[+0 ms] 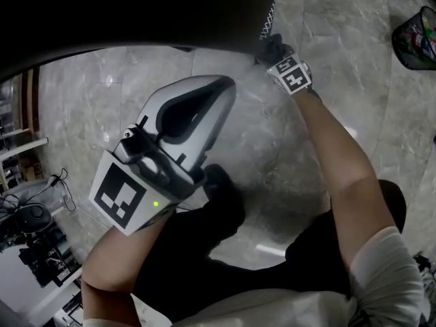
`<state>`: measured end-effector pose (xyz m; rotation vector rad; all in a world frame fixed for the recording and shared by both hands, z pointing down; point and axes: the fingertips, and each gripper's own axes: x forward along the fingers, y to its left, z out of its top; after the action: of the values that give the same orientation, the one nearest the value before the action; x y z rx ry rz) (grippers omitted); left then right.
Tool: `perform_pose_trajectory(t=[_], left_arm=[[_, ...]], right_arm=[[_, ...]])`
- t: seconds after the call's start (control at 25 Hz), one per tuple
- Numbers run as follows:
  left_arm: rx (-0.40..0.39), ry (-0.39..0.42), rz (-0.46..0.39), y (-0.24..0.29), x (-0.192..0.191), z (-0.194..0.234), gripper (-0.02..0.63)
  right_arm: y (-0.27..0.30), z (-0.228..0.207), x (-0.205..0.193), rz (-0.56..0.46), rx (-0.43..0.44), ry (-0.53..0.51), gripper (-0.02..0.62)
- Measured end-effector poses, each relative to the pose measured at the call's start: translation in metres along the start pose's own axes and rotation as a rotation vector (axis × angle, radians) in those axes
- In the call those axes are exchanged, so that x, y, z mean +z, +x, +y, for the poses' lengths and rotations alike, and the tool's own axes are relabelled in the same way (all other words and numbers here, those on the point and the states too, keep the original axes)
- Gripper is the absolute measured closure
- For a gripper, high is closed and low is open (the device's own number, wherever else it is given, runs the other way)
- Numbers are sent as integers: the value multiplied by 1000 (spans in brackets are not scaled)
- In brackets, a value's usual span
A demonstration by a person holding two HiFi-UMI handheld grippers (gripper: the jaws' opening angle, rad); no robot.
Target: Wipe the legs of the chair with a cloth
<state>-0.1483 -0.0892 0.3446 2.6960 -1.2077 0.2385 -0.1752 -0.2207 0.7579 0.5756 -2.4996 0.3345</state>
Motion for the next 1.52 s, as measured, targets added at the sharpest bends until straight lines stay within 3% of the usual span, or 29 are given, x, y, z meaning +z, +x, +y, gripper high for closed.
perform_pose_trajectory(t=[0.16,0.44,0.56,0.68,0.84,1.32,1.52], left_arm=[[-11,11,-10,6,4,-6,601],[-74,22,-34,30,13,-25,601],[-84,8,-34,38,13,-28,601],[-90,-5,-45,43,14,-29,601],[-92,9,-38,43,13,-32,601],[8,-22,14,6,-10,-11,601],[14,6,12,-12,-3,-10,601]], right_arm=[[-21,9,26,-10,27,-43,417],[-106,29,146,-282,41,-182,425],[-142,37,197,-400,41,-190,423],[-159,40,216,-486,39,-181,423],[-147,38,197,-520,68,-166,420],[-17,3,26,-92,59,-47,413],[-15,9,24,-11,48,-40,414]])
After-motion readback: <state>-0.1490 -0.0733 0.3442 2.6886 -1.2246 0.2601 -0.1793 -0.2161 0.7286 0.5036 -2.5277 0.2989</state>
